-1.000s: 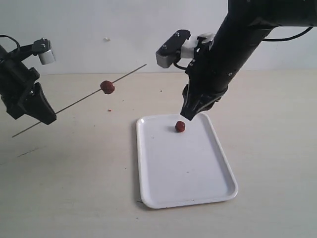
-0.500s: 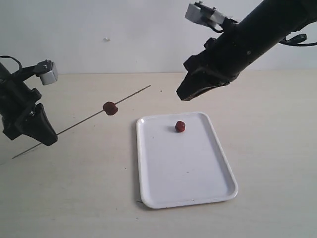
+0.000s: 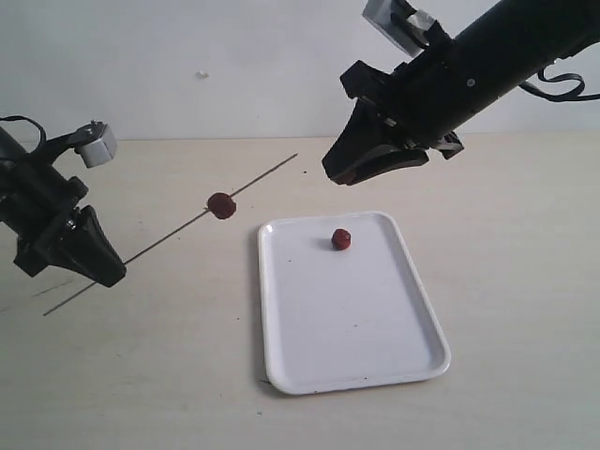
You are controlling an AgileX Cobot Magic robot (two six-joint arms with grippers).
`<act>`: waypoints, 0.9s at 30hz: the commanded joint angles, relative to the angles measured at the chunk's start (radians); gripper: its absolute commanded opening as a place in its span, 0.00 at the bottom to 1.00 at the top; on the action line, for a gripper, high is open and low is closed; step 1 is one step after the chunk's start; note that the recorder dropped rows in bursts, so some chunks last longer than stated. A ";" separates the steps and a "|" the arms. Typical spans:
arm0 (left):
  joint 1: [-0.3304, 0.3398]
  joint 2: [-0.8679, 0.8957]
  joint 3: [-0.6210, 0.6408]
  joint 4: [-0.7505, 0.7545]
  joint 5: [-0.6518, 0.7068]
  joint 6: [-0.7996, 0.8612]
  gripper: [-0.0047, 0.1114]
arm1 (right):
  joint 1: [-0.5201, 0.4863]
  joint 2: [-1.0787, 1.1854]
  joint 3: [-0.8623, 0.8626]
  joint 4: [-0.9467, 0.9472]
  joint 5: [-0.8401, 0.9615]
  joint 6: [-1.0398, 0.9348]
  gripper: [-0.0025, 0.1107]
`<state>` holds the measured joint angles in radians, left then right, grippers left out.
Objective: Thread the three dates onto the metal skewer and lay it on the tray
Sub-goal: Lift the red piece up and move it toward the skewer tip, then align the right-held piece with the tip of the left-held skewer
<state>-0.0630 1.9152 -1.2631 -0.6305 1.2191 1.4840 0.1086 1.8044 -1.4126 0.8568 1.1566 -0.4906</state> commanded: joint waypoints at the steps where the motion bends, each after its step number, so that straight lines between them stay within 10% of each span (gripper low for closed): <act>1: 0.003 -0.002 0.047 -0.065 0.002 0.060 0.04 | -0.005 -0.012 -0.002 0.007 0.016 0.005 0.26; 13: 0.003 -0.002 0.107 -0.112 0.002 0.144 0.04 | -0.005 -0.036 -0.002 0.058 0.065 -0.477 0.26; 27: 0.003 -0.002 0.147 -0.155 0.002 0.196 0.04 | -0.005 -0.036 -0.002 0.122 0.065 -0.471 0.26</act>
<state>-0.0630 1.9152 -1.1185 -0.7560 1.2169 1.6720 0.1086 1.7789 -1.4126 0.9604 1.2156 -0.9627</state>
